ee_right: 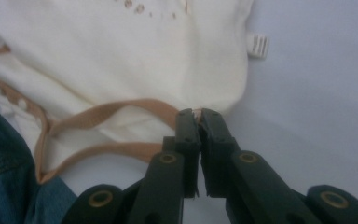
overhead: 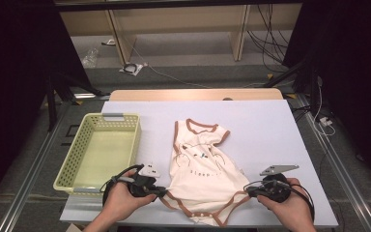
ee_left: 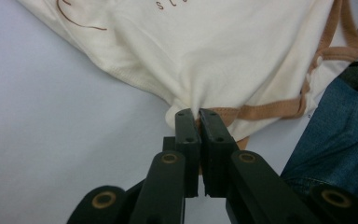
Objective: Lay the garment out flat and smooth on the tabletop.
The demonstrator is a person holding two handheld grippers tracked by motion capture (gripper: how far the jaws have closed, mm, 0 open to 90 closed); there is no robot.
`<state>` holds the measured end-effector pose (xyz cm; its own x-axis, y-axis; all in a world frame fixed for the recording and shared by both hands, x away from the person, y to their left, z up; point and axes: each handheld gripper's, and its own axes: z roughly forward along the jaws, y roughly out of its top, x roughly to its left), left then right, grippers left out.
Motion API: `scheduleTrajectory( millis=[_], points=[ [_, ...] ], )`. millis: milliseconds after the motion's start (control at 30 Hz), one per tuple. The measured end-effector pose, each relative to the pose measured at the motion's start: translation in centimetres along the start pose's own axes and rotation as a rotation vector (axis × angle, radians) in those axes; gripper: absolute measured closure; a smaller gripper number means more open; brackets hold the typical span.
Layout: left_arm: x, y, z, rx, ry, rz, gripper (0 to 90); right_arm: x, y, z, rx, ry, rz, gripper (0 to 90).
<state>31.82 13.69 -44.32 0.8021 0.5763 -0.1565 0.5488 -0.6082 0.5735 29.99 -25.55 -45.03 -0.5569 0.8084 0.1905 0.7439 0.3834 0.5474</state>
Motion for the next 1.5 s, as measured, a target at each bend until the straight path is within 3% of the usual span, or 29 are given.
scheduleTrajectory(
  millis=[200, 267, 400, 500, 600, 700, 833, 900, 1167, 1367, 1500],
  points=[
    [0.0, 0.1, 0.0, 0.0, -0.008, 0.004, 83.3, 0.1, -1.1, 0.3, 0.099, 0.041, -0.005, 86.0],
    [0.2, 0.4, -0.3, -0.029, 0.007, 0.002, 74.4, 0.3, -0.9, 0.2, 0.126, 0.056, -0.006, 81.3],
    [1.5, 2.4, -0.7, -0.108, 0.066, -0.016, 54.4, -0.2, 0.9, -0.3, 0.015, 0.031, -0.008, 67.4],
    [3.0, 4.5, -0.3, -0.124, 0.119, -0.046, 44.3, -0.6, 3.8, 0.0, -0.077, 0.011, -0.02, 61.3],
    [5.0, 6.9, 1.1, -0.117, 0.216, -0.071, 43.3, -1.6, 7.2, 1.6, -0.149, -0.016, -0.005, 55.9],
    [7.0, 9.1, 2.7, -0.112, 0.248, -0.129, 46.5, -3.0, 10.5, 3.8, -0.19, -0.008, 0.052, 56.6],
    [9.4, 11.0, 5.0, -0.1, 0.304, -0.174, 52.0, -4.9, 13.8, 6.7, -0.184, -0.007, 0.114, 60.2],
    [10.2, 11.7, 6.1, -0.09, 0.314, -0.193, 53.2, -5.6, 14.8, 7.9, -0.177, -0.06, 0.118, 62.3],
    [12.8, 13.1, 9.1, -0.084, 0.355, -0.256, 54.0, -8.1, 16.3, 11.2, -0.167, -0.147, 0.191, 66.2],
    [13.6, 13.2, 10.7, -0.076, 0.356, -0.287, 48.7, -8.4, 16.2, 12.5, -0.133, -0.156, 0.223, 67.8],
    [13.8, 13.3, 11.3, -0.07, 0.371, -0.286, 49.0, -8.1, 16.2, 12.5, -0.124, -0.182, 0.194, 73.7]
  ],
)
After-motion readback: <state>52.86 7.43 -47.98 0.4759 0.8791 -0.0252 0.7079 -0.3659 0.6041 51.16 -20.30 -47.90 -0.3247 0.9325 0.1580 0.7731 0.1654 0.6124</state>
